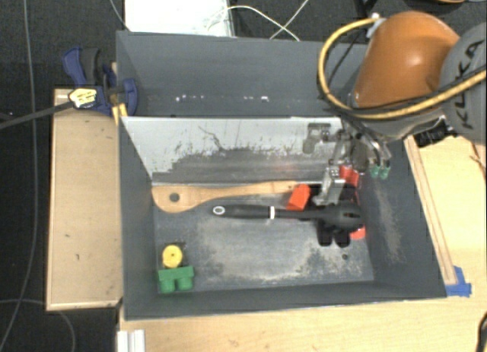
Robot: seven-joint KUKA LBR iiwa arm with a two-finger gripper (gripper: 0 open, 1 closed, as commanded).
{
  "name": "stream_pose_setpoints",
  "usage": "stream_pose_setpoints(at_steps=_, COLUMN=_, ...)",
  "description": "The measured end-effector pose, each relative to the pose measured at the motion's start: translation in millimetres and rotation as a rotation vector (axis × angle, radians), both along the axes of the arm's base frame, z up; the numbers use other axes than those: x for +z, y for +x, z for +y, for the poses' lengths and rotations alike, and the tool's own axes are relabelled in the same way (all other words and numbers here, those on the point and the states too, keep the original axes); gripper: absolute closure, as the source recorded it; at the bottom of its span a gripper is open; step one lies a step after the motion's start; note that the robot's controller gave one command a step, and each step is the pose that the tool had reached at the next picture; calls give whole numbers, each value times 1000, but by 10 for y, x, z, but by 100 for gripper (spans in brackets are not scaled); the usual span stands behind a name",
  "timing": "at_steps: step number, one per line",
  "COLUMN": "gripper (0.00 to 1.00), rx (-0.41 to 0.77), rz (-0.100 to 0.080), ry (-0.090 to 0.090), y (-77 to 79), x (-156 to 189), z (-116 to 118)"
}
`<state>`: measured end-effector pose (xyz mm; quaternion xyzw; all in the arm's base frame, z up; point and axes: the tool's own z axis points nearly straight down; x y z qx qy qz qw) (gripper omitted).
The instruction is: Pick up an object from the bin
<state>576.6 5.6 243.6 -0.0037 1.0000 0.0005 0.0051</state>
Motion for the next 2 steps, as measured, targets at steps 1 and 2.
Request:
stream_pose_setpoints(at_steps=1, gripper=0, rx=2, rz=11, ry=0, y=-99, x=176, z=-21)
stream_pose_setpoints(at_steps=2, gripper=0, rx=-69, rz=10, ry=2, y=-60, x=-554, z=236)
